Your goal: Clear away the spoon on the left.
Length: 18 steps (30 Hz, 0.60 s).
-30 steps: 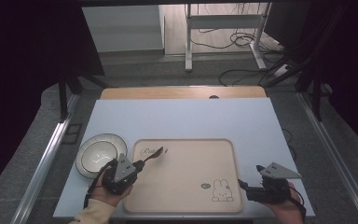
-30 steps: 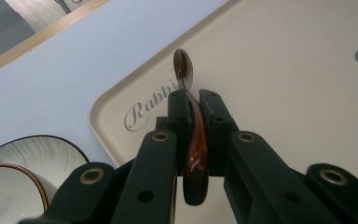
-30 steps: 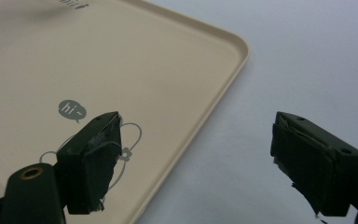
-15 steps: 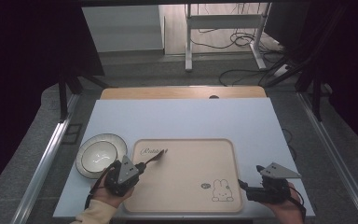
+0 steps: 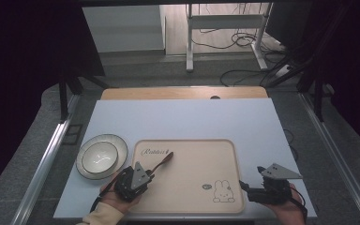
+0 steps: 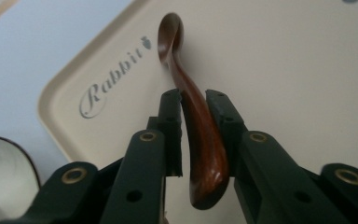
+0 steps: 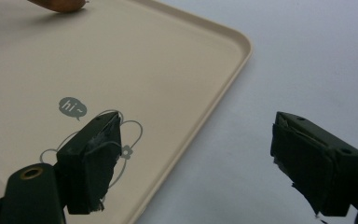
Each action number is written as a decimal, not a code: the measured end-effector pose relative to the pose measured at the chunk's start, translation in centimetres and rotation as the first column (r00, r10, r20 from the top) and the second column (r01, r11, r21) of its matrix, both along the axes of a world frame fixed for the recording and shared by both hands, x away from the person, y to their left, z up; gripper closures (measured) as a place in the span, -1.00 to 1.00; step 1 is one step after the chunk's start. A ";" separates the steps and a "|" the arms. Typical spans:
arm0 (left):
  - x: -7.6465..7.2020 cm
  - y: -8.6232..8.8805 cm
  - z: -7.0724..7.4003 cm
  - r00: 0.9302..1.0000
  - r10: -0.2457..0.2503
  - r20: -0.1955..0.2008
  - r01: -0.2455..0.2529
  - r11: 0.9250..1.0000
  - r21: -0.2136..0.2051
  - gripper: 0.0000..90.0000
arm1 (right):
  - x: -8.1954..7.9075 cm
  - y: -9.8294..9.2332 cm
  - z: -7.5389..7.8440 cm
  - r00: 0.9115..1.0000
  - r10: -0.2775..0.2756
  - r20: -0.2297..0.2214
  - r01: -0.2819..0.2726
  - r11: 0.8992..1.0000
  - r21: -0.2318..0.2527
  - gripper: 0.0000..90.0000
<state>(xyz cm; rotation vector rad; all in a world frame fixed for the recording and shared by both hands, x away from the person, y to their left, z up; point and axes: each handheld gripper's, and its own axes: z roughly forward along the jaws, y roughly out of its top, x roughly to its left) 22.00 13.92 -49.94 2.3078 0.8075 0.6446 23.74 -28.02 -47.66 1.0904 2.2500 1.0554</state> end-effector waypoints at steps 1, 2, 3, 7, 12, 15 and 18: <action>0.0 -0.1 -0.1 1.000 -0.008 -0.004 0.008 1.000 0.011 0.68 | 0.0 0.0 0.0 1.000 0.000 -0.001 0.000 1.000 -0.001 -0.63; -0.1 -0.3 -0.2 1.000 -0.010 -0.009 0.010 1.000 0.010 0.68 | 0.0 0.0 0.0 1.000 0.001 -0.001 -0.001 1.000 -0.001 -0.63; -0.1 -0.3 -0.3 1.000 -0.014 -0.015 0.015 1.000 0.013 0.66 | 0.0 0.0 0.0 1.000 0.001 -0.001 -0.001 1.000 -0.002 -0.63; 0.1 -0.4 -0.5 0.999 -0.023 -0.049 0.024 1.000 0.014 0.61 | 0.0 0.0 0.0 1.000 0.000 0.000 0.000 1.000 -0.004 -0.63; 0.2 -0.4 -0.7 0.996 -0.035 -0.077 0.034 0.999 -0.004 0.39 | 0.0 0.0 0.0 1.000 0.001 0.000 -0.001 1.000 -0.006 -0.63; 0.3 -0.5 -0.7 0.995 -0.035 -0.097 0.033 0.999 -0.023 -0.01 | 0.0 0.0 0.0 1.000 0.000 -0.001 0.000 1.000 -0.006 -0.63; 0.2 -0.5 -0.6 0.995 -0.036 -0.097 0.033 0.999 -0.031 -0.25 | 0.0 0.1 0.0 1.000 0.001 -0.001 -0.001 1.000 -0.008 -0.63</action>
